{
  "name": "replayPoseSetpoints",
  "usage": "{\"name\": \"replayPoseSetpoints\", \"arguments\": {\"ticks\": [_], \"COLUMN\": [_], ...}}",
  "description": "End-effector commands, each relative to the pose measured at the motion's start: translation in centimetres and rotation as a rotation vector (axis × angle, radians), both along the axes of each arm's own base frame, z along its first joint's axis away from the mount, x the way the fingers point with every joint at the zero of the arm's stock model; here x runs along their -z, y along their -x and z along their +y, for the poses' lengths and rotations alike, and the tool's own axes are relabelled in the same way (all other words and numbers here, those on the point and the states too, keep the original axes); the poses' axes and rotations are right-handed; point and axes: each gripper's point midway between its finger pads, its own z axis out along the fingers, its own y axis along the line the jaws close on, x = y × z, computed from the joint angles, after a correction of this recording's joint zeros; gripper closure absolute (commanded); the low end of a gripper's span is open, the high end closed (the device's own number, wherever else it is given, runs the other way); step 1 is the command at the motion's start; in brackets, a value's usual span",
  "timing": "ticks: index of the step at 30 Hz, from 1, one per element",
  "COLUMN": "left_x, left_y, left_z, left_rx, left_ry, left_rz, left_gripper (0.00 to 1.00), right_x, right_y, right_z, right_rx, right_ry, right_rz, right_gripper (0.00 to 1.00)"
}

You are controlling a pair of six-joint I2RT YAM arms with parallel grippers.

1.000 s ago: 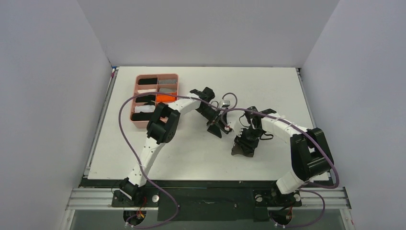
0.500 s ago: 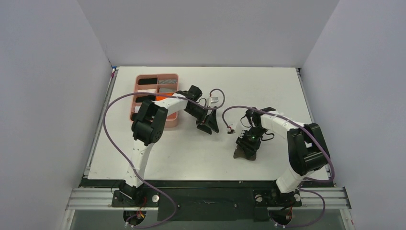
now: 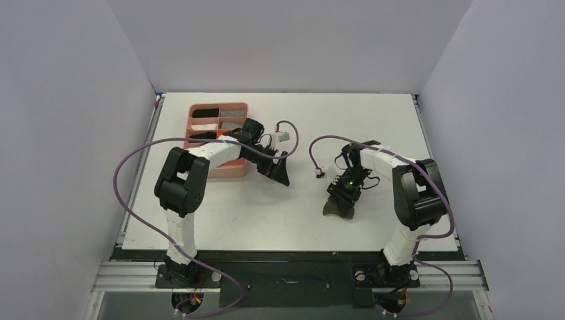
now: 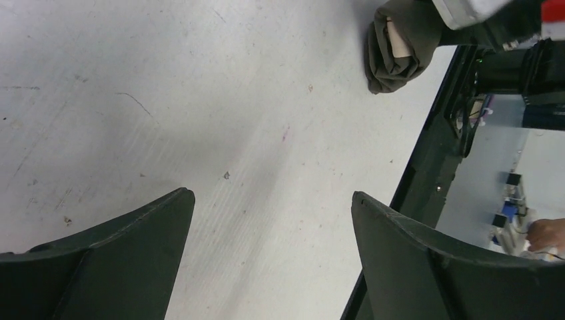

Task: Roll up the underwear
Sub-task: Pick up the underwear from the center of the board.

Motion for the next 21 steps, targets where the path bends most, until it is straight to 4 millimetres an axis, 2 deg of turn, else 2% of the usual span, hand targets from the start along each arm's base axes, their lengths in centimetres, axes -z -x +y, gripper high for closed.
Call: {"name": "replayPoseSetpoints", "arguments": {"ticks": [1, 6, 13, 17, 21], "left_x": [-2.8, -3.7, -5.3, -6.0, -6.5], "left_y": [-1.2, -0.1, 1.9, 2.2, 1.3], "left_z": [-0.2, -1.3, -5.0, -6.1, -6.3], "left_rx": [0.044, 0.082, 0.143, 0.116, 0.065], "left_ry": [0.046, 0.036, 0.018, 0.023, 0.004], "left_rz": [-0.245, -0.358, -0.552, -0.565, -0.571], "left_gripper": [0.14, 0.14, 0.14, 0.14, 0.14], "right_x": [-0.1, -0.7, -2.0, -2.8, -3.9], "right_y": [-1.7, -2.3, -2.7, -3.0, -3.4], "right_z": [1.0, 1.2, 2.5, 3.0, 3.4], "right_rx": [0.019, 0.059, 0.088, 0.116, 0.143], "right_ry": [-0.060, -0.122, -0.223, -0.281, -0.339], "right_rz": [-0.023, 0.031, 0.105, 0.139, 0.163], "right_gripper": [1.00, 1.00, 1.00, 1.00, 1.00]}}
